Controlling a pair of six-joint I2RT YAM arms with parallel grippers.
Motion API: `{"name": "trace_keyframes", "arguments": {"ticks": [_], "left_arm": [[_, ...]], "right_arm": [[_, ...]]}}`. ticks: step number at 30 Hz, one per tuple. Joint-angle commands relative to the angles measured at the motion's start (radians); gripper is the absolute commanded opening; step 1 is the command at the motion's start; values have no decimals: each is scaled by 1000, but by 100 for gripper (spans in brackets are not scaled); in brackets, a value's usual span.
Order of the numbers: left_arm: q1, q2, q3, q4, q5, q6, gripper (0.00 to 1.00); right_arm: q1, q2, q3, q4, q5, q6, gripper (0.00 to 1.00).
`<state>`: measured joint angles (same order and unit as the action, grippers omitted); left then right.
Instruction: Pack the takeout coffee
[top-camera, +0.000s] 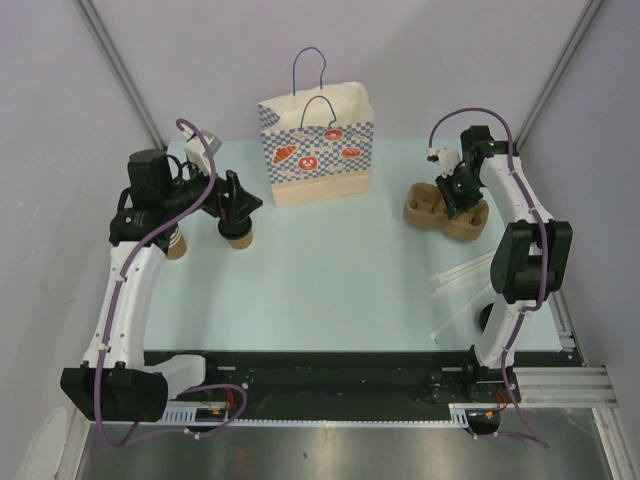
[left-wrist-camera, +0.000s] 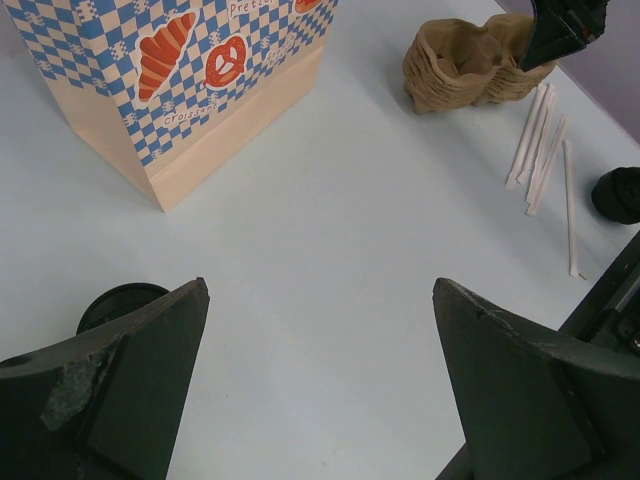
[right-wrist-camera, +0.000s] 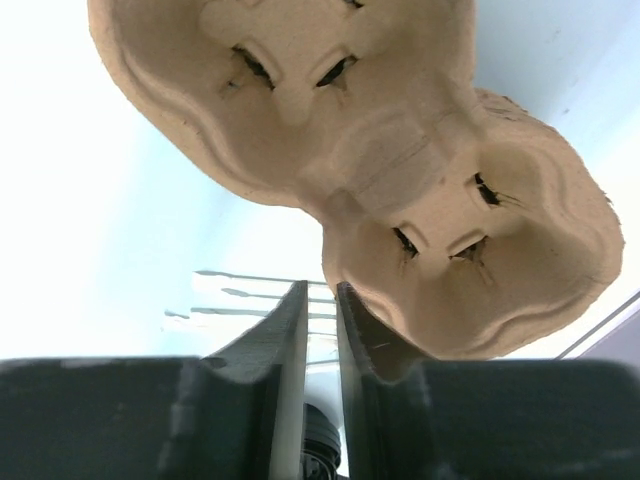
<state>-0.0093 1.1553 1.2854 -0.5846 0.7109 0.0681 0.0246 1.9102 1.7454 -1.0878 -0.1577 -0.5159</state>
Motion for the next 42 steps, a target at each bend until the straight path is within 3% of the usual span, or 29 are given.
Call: {"name": "trace_keyframes", "arguments": {"ticks": [1,3,6,8,21,36,42], "left_arm": [[6,-20,22,32,19,-10,99],[6,-19,25,32,21,-10,100],[6,-20,25,32,24,-11,100],[6,-16,25,34,24,-13,100],[6,-9,29,34,30,-14,99],[6,-6,28,39,32,-17,99],[6,-5,28,39,33,-17,99]], "right_arm": [[0,18,43,-24,-17,-4,13],[-3,18,46,-23,-17,-6,10],[0,20,45,-26,-17,-7,28],[0,18,42,-21,-13,-6,34],[5,62,60,25,27,8,34],[5,90,117,2,15,14,24],[5,96,109,-11,17,11,31]]}}
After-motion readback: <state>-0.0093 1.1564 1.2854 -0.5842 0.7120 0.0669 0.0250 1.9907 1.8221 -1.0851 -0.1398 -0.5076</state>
